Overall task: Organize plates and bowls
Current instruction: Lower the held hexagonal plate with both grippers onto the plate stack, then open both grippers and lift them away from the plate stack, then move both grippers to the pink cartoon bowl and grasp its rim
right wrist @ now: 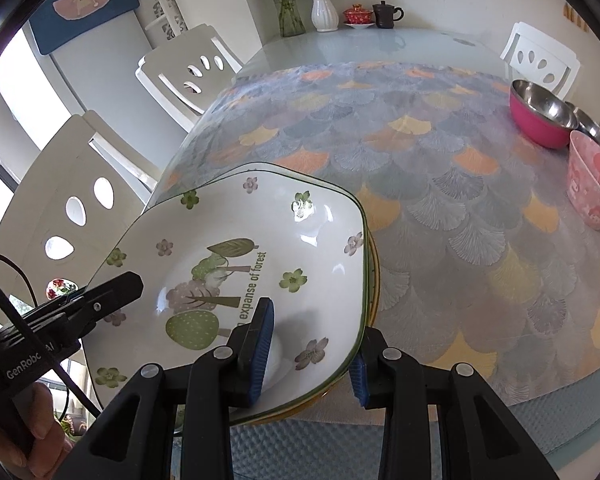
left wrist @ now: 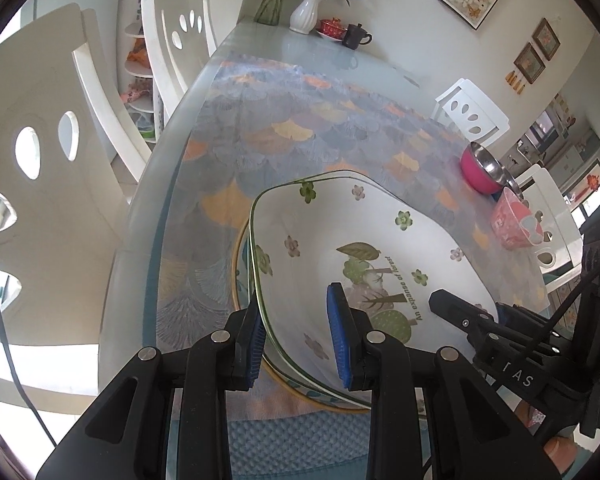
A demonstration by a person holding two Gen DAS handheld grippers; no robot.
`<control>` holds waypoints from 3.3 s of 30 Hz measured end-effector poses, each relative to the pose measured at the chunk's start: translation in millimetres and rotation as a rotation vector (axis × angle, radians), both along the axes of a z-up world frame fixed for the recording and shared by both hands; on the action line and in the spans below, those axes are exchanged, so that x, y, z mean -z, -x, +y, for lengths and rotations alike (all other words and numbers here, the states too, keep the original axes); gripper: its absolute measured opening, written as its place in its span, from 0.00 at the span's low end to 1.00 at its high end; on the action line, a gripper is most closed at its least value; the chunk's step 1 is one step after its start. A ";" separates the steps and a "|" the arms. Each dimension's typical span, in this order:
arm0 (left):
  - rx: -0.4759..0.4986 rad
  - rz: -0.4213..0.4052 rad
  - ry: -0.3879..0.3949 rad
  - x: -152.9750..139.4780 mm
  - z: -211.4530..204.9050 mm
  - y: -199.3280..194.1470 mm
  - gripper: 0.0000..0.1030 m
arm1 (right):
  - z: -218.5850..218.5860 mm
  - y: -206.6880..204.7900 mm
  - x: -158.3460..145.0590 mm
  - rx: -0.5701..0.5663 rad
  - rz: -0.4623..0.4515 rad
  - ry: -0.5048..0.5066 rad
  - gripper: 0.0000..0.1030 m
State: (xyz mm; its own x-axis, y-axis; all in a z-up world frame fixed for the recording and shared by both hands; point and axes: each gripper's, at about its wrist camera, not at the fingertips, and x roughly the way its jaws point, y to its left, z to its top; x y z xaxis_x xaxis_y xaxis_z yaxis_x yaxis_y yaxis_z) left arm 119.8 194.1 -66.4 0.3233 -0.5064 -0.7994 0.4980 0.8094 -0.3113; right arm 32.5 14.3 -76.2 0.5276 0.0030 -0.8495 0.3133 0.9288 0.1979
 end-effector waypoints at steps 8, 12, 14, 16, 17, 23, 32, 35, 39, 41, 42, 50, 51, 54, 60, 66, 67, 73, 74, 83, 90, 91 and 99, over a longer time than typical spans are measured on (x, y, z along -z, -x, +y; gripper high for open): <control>-0.029 0.025 -0.028 0.4 7.7 -3.8 0.25 | 2.6 -0.8 1.7 0.005 0.007 -0.001 0.31; -0.037 0.041 0.023 -4.4 21.3 -4.3 0.25 | -3.4 2.8 0.9 0.046 0.005 -0.065 0.31; -0.035 0.039 0.027 -5.1 20.8 -5.1 0.27 | -4.1 3.2 0.5 0.048 0.004 -0.070 0.31; -0.029 0.032 0.009 -3.8 17.1 -3.8 0.27 | -0.8 1.4 -0.3 0.040 0.015 -0.041 0.31; -0.025 0.031 0.006 -3.5 15.7 -3.6 0.27 | 1.7 0.2 -1.0 0.032 0.021 -0.017 0.31; -0.028 0.029 -0.002 -4.4 14.1 -1.2 0.27 | -2.8 -1.3 -4.3 -0.003 0.044 0.041 0.31; -0.055 0.020 0.005 -7.1 17.2 -8.9 0.27 | -51.2 8.1 -17.6 0.098 0.062 -0.003 0.31; -0.049 0.021 -0.006 -5.6 12.5 -9.3 0.27 | -42.2 -0.1 -13.0 0.068 0.066 -0.019 0.31; -0.047 0.025 -0.018 -5.0 10.0 -7.9 0.27 | -17.3 -11.4 0.4 -0.001 0.110 -0.018 0.33; -0.050 0.018 -0.021 -7.7 10.2 -7.2 0.27 | -12.5 -10.6 0.5 0.000 0.114 0.009 0.33; -0.052 0.014 -0.024 -9.4 10.5 -7.0 0.27 | -12.8 -8.9 -1.3 -0.001 0.110 0.005 0.33; -0.058 -0.028 -0.015 -33.8 10.5 -4.8 0.27 | -18.5 1.8 -34.6 0.010 0.036 -0.006 0.34; -0.052 -0.038 -0.011 -39.7 9.0 -3.7 0.27 | -18.6 1.4 -39.2 0.011 0.027 -0.010 0.36; -0.038 -0.063 0.002 -53.1 4.7 -2.1 0.27 | -15.5 1.6 -54.4 0.018 -0.003 -0.008 0.42; -0.017 -0.122 0.038 -85.3 -1.7 1.7 0.27 | -1.8 -0.1 -91.6 -0.001 -0.073 0.011 0.50; 0.019 -0.178 0.109 -120.9 -12.5 5.8 0.27 | -2.7 5.3 -123.5 0.002 -0.117 0.058 0.51; 0.025 -0.189 0.120 -126.5 -14.9 7.1 0.27 | -4.8 6.9 -127.9 0.007 -0.123 0.058 0.51; 0.060 -0.255 0.162 -160.9 -33.7 20.6 0.27 | -15.4 21.9 -161.8 0.049 -0.176 0.107 0.51; 0.068 -0.266 0.165 -166.3 -37.2 23.2 0.28 | -16.8 24.3 -165.7 0.057 -0.179 0.120 0.51; 0.124 -0.315 0.195 -192.9 -79.3 42.3 0.30 | -49.6 53.0 -190.1 0.143 -0.196 0.190 0.51; 0.134 -0.332 0.202 -204.4 -141.5 59.4 0.30 | -106.9 72.8 -200.3 0.154 -0.213 0.213 0.51; 0.135 -0.326 0.209 -204.8 -151.3 61.9 0.30 | -117.5 77.1 -202.5 0.157 -0.213 0.223 0.51; 0.162 -0.290 0.218 -200.8 -252.5 85.3 0.34 | -254.6 124.3 -210.7 0.265 -0.240 0.184 0.62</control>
